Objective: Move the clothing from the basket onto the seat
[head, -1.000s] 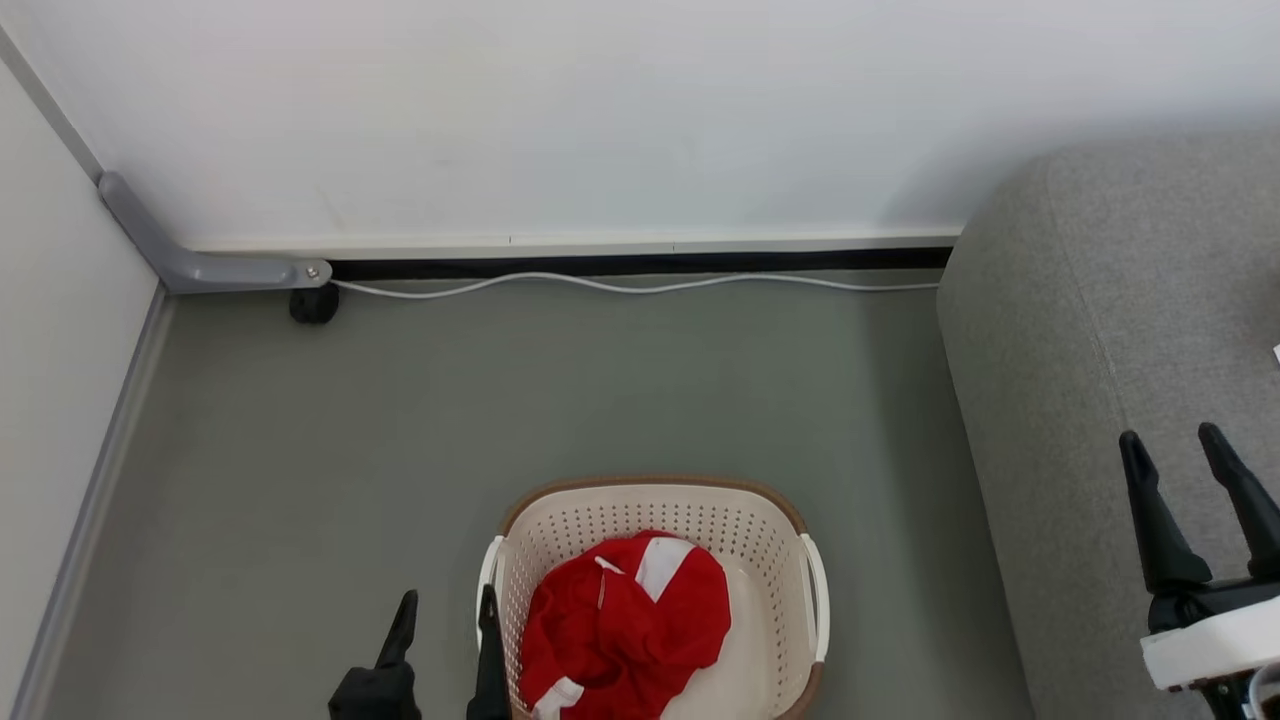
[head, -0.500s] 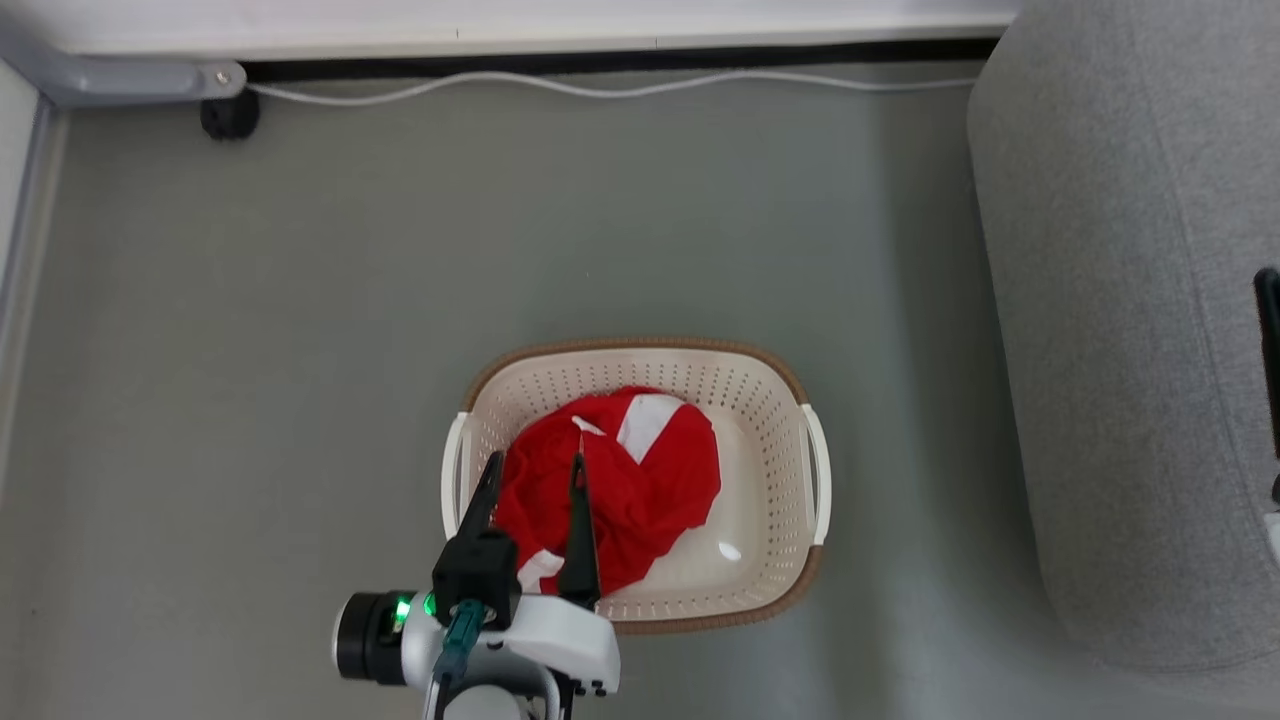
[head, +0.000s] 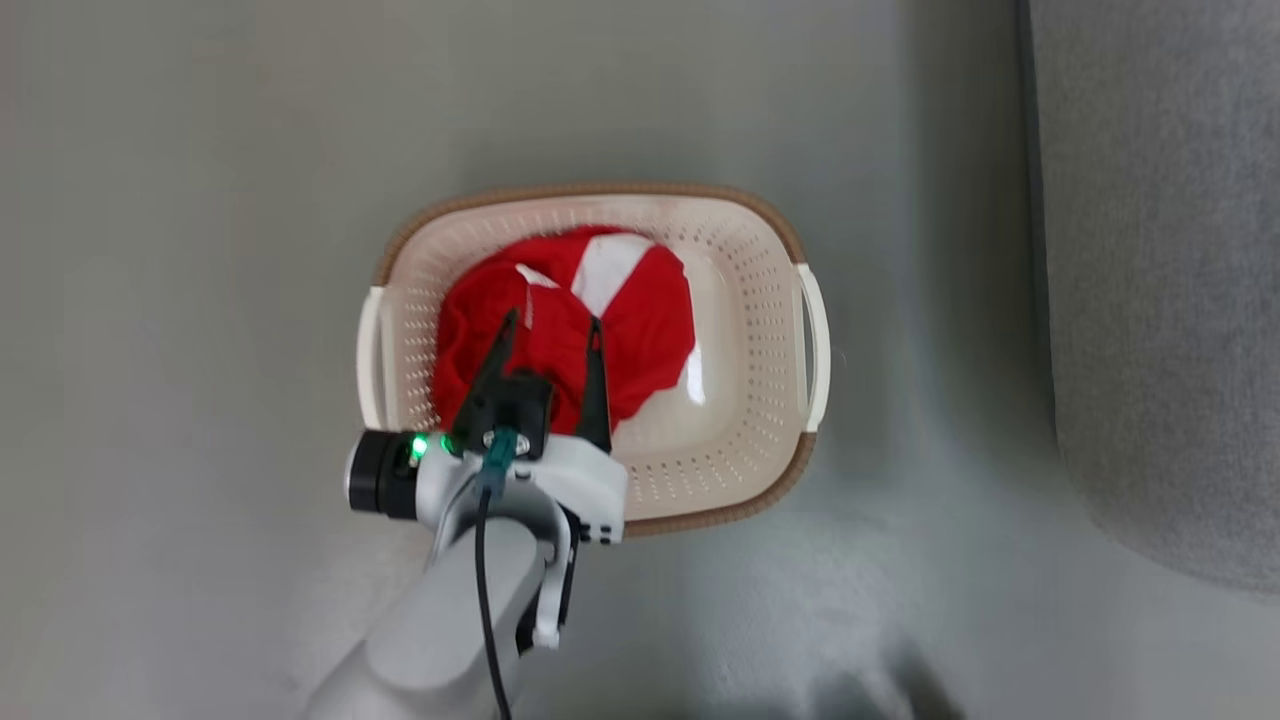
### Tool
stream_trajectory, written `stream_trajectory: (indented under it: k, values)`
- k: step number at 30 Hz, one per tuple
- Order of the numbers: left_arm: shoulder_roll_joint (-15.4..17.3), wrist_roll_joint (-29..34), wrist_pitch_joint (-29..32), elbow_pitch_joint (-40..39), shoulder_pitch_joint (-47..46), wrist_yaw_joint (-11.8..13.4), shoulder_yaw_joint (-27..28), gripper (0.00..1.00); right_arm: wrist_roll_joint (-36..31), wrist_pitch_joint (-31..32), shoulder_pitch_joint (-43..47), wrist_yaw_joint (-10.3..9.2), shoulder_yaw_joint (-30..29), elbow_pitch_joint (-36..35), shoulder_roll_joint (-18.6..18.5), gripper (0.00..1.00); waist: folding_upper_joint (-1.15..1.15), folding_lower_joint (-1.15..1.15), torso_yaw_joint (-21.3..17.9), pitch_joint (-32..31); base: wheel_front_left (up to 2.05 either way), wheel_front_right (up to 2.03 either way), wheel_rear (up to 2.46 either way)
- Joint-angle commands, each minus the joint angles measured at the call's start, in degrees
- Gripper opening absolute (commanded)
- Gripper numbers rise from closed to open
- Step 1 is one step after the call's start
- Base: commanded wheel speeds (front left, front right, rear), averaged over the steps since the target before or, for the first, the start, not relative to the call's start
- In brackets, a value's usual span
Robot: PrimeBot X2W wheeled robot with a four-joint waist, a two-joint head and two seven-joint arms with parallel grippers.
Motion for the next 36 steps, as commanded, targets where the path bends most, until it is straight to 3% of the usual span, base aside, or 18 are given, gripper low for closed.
stream_trajectory:
  k: [1, 5, 12, 17, 24, 36]
  values:
    - [0.2, -0.7, -0.3, 1.5, -2.4, -0.3, 0.2, 1.00, 0.6, -0.3, 0.2, 0.16, 0.2, -2.0, -2.1, 1.00, 0.00, 0.00, -2.2, 4.1, 0.00, 0.00, 0.00]
    - [0.2, -3.2, -0.3, 7.1, -6.3, -0.6, -2.0, 1.00, 0.9, -0.3, -1.0, 0.16, 0.3, -2.7, -2.1, 1.00, 0.00, 0.00, -3.3, 6.3, 0.00, 0.00, 0.00]
    - [0.2, -14.1, -0.2, 18.8, -13.6, -1.4, -9.0, 1.00, 1.3, -0.3, -3.5, 0.16, 1.6, -3.7, -1.5, 1.00, 0.00, 0.00, -5.9, 10.5, 0.00, 0.00, 0.00]
    - [0.2, -21.3, 0.2, 22.6, -18.6, -0.2, -13.6, 1.00, 1.5, -0.3, -5.0, 0.16, 2.0, -4.3, -1.1, 1.00, 0.00, 0.00, -7.7, 13.3, 0.00, 0.00, 0.00]
    - [0.2, -27.8, 2.6, 26.6, -23.1, 3.7, -19.6, 1.00, 1.4, -0.3, -6.6, 0.16, 2.7, -5.3, -0.4, 1.00, 0.00, 0.00, -9.5, 16.4, 0.00, 0.00, 0.00]
    - [0.2, -34.9, 4.5, 29.9, -26.1, 10.5, -25.1, 1.00, 1.6, -0.3, -7.2, 0.16, 2.6, -7.2, -0.2, 1.00, 0.00, 0.00, -10.3, 19.2, 0.00, 0.00, 0.00]
